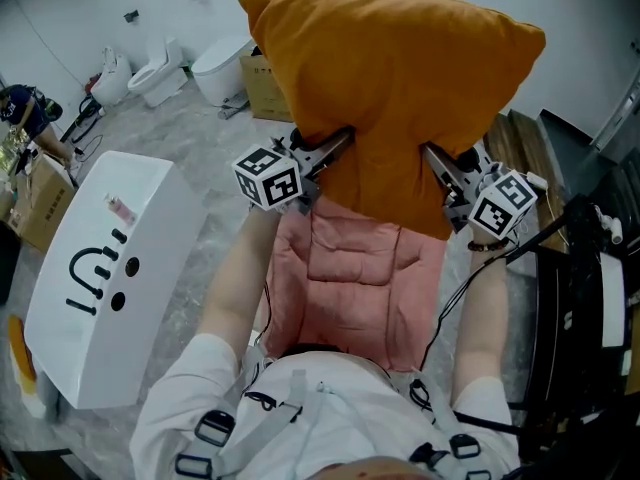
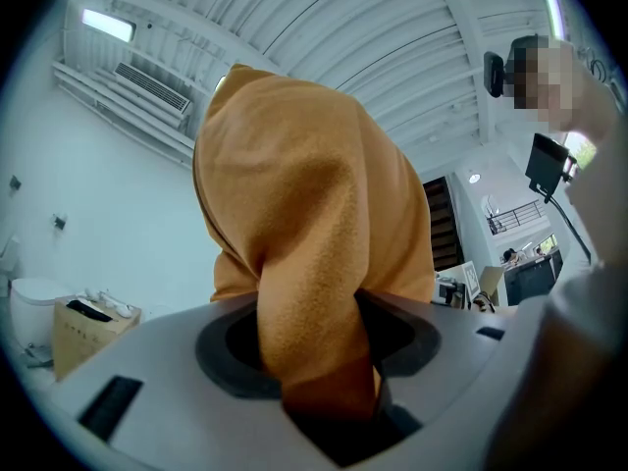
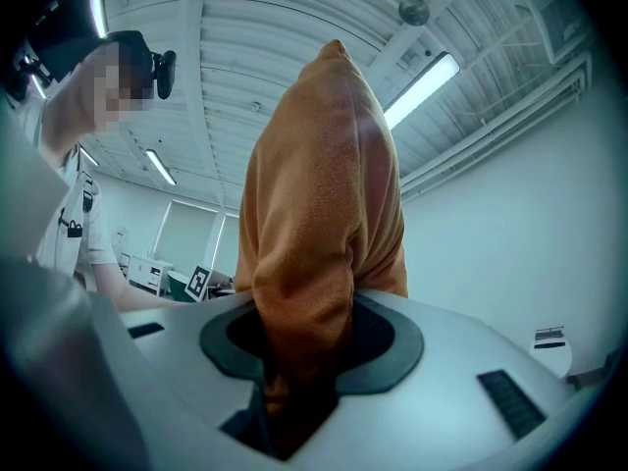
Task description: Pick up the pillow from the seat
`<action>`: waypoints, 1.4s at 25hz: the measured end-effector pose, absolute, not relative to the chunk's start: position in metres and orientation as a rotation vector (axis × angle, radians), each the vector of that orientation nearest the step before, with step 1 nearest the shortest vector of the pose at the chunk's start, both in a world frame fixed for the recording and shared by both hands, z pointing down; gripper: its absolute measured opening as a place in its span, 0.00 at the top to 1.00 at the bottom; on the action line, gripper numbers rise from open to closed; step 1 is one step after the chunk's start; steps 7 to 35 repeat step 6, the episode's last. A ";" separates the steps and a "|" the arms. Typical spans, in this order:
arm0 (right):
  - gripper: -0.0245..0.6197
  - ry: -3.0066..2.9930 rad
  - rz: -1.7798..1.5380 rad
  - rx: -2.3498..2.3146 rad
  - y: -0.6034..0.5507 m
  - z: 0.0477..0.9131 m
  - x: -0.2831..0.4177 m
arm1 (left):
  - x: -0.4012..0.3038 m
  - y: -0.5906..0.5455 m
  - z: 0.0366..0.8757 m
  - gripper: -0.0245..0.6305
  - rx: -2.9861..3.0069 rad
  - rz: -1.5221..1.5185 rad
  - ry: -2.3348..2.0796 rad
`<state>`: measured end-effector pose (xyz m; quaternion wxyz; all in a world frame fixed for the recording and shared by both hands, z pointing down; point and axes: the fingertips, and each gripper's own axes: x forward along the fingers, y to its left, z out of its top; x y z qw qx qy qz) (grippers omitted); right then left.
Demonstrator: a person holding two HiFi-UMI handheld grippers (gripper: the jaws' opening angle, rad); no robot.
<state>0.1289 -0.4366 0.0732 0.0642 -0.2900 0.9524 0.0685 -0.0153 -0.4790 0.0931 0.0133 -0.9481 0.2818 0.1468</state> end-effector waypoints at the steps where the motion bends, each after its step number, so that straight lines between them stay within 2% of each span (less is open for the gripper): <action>1: 0.72 2.875 0.209 -0.873 -0.437 0.072 0.129 | -0.015 -0.480 0.092 0.61 -2.952 0.457 0.880; 35: 0.72 2.871 0.209 -0.866 -0.440 0.073 0.136 | -0.009 -0.483 0.093 0.61 -2.947 0.453 0.881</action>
